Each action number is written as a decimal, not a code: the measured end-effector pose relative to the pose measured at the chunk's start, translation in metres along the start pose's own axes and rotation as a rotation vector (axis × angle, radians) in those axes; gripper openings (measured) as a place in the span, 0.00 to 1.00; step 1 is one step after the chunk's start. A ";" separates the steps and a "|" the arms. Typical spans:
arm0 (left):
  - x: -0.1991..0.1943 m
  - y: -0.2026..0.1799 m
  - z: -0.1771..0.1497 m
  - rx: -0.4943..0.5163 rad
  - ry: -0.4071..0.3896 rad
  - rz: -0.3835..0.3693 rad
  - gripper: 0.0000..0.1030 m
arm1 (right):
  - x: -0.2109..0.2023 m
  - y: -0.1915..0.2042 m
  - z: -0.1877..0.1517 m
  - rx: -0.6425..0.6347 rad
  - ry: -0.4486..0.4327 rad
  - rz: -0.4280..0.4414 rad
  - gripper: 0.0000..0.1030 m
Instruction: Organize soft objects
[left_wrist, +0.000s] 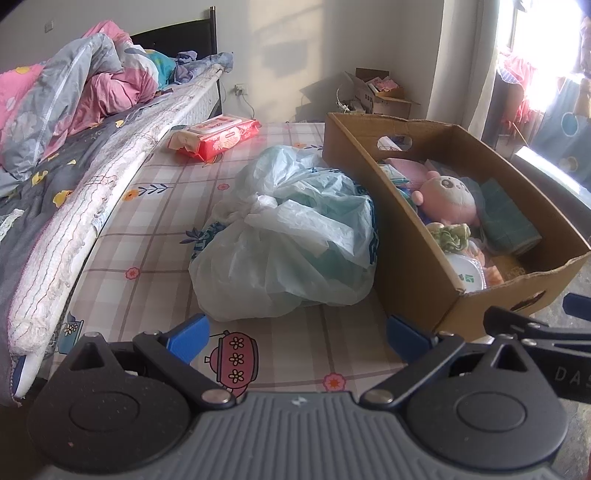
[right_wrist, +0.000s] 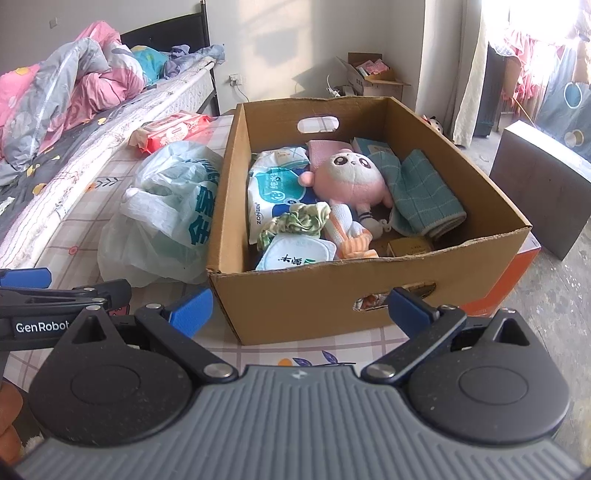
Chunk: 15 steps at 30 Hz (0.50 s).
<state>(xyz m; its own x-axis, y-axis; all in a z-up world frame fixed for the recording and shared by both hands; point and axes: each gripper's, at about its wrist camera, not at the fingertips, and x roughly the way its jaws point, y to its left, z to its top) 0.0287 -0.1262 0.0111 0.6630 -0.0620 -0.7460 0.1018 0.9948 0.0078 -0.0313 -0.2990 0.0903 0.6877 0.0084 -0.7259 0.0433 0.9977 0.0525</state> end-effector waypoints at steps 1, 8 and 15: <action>0.001 0.000 0.000 0.001 0.002 0.000 0.99 | 0.001 0.000 0.000 0.001 0.003 -0.001 0.99; 0.005 -0.006 0.000 0.014 0.018 -0.002 0.98 | 0.007 -0.006 -0.002 0.014 0.017 -0.005 0.99; 0.009 -0.012 0.003 0.030 0.030 -0.005 0.97 | 0.013 -0.012 -0.002 0.028 0.031 -0.009 0.99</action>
<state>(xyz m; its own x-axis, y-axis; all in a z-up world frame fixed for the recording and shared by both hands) 0.0357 -0.1389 0.0056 0.6396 -0.0641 -0.7660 0.1274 0.9916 0.0233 -0.0244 -0.3106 0.0785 0.6645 0.0017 -0.7473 0.0699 0.9955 0.0644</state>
